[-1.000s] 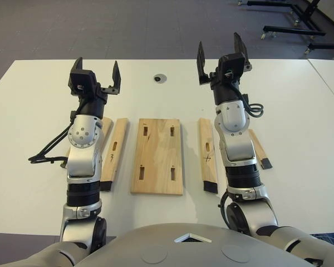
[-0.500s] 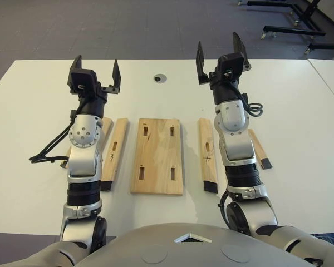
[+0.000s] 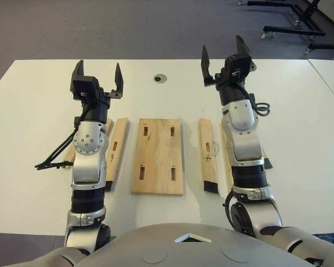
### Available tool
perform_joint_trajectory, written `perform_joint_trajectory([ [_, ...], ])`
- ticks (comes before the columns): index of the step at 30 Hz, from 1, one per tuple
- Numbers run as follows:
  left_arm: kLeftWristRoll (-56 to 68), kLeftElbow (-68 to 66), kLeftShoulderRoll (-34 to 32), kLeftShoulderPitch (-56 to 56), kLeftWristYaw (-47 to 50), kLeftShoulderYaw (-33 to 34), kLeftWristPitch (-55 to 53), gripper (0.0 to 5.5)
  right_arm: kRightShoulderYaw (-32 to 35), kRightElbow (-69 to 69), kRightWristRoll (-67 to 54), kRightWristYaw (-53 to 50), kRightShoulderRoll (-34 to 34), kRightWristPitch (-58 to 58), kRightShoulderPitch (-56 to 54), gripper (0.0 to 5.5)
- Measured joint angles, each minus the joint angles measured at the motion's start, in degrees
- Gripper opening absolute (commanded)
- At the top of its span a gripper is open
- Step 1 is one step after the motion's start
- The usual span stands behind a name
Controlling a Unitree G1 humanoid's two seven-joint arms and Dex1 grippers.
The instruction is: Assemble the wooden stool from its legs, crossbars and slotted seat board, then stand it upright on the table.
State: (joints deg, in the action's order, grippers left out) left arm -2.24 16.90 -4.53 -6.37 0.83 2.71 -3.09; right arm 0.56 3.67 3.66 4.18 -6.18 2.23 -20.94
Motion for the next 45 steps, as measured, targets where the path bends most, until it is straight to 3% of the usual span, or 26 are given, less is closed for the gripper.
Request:
perform_joint_trajectory([
  [8,-2.65,5.68,2.06,5.7,3.72,-0.08,1.05,4.71,11.64,2.54,-10.58,11.96,-14.06,12.85,3.92,4.2],
  [15,1.56,12.63,3.19,10.58,1.78,-0.4,0.93,4.71,17.6,3.1,-15.48,20.57,-23.21,22.57,16.03,4.2],
  [28,2.99,20.22,4.28,14.13,1.91,-1.84,-3.39,4.71,20.63,15.45,-20.02,25.62,-25.68,33.79,37.94,4.2],
  [34,2.97,21.29,5.2,14.73,2.46,-2.34,-4.36,4.71,17.78,14.92,-18.72,26.15,-26.94,36.1,42.89,4.2],
  [45,3.85,23.66,5.23,15.95,2.01,-2.09,-5.24,4.67,15.16,9.86,-17.63,26.95,-30.63,35.75,39.32,2.25],
])
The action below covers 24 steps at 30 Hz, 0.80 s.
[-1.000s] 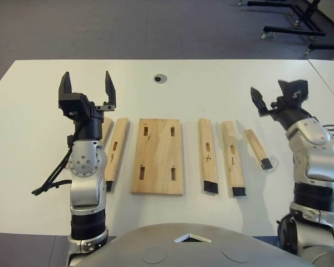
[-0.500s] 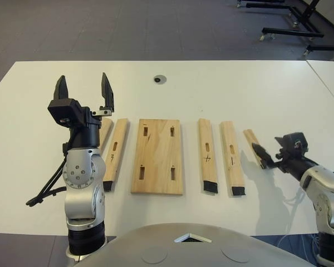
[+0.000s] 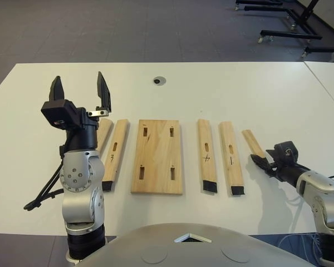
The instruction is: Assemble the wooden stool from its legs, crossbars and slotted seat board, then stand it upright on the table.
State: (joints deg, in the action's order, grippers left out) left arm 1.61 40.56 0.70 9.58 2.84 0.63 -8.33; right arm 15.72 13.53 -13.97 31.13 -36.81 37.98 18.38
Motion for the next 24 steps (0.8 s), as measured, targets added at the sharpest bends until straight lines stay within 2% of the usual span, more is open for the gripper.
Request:
perform_joint_trajectory([
  [5,-0.01,1.39,0.86,0.95,0.77,0.01,-0.29,4.67,-0.76,-2.29,0.02,1.16,-2.69,-0.68,-0.44,1.34],
  [12,1.04,1.91,1.92,0.93,2.21,1.82,-0.41,4.67,-0.01,-4.53,0.35,2.02,-2.54,-9.31,2.59,1.32],
  [17,6.28,2.14,2.31,0.91,2.2,5.08,-1.25,4.67,0.11,-6.09,-1.45,0.3,1.86,-10.6,-3.4,1.31],
  [21,9.83,3.09,1.24,0.09,1.99,7.53,-4.73,4.67,-0.88,-5.46,-2.06,-4.96,6.16,-9.76,-15.31,1.31],
  [24,10.92,3.45,-0.15,-1.23,1.55,7.77,-7.19,4.67,-2.13,-2.67,-2.73,-6.47,8.46,-9.26,-17.26,1.31],
])
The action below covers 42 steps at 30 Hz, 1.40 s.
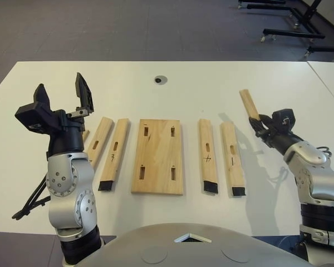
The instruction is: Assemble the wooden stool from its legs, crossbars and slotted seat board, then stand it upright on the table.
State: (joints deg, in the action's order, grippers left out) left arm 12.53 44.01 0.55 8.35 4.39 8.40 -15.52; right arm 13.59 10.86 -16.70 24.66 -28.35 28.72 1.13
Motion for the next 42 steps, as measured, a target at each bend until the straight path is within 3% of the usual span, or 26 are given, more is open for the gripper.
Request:
perform_joint_trajectory([
  [8,5.56,-1.12,-2.24,-3.9,-1.73,2.18,-6.0,4.67,-4.78,9.73,-4.09,-3.32,7.16,2.15,-5.63,1.31],
  [13,16.49,-4.42,-2.6,-7.23,-5.86,2.77,-10.63,4.67,-13.47,11.39,-1.04,0.17,10.49,-9.75,-8.62,1.31],
  [18,41.55,-9.41,-2.22,-14.22,-9.43,4.12,-19.65,4.67,-22.1,10.02,4.81,1.48,14.36,-21.5,-9.9,1.31],
  [21,50.12,-11.57,-2.89,-17.37,-9.47,4.23,-22.16,4.67,-25.17,7.72,7.46,1.69,16.11,-26.08,-12.13,1.31],
  [30,56.15,-13.94,-5.19,-19.04,-8.02,0.38,-24.72,4.67,-32.1,1.64,13.86,2.6,18.21,-32.77,-14.82,1.31],
  [42,54.39,-15.59,-5.19,-19.41,-6.49,-0.67,-22.22,2.7,-32.68,1.17,13.92,3.47,17.96,-30.1,-15.18,1.31],
])
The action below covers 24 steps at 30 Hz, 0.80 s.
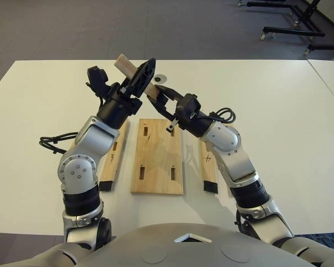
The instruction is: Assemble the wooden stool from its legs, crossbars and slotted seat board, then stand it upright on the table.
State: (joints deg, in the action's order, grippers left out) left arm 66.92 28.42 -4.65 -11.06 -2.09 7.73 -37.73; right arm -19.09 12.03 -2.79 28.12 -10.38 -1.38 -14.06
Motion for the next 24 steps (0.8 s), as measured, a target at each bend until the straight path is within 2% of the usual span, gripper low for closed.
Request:
perform_joint_trajectory([
  [4,0.08,-0.18,0.0,-0.02,-0.01,-0.02,0.19,1.9,0.35,0.0,-0.01,-0.01,-0.06,0.03,0.0,1.31],
  [11,0.11,-0.21,0.12,0.06,-0.19,-0.02,0.6,0.85,0.57,0.1,-0.26,0.98,-0.24,-0.13,-0.01,1.3],
  [17,-2.69,-0.43,-1.45,0.11,-0.85,-0.47,1.21,0.47,0.75,0.4,-0.75,2.22,-0.56,0.05,-0.01,1.3],
  [24,-5.68,-0.43,-2.59,0.44,-4.31,-1.41,2.49,0.4,1.33,0.67,-1.81,3.33,-1.21,0.14,-0.08,1.3],
])
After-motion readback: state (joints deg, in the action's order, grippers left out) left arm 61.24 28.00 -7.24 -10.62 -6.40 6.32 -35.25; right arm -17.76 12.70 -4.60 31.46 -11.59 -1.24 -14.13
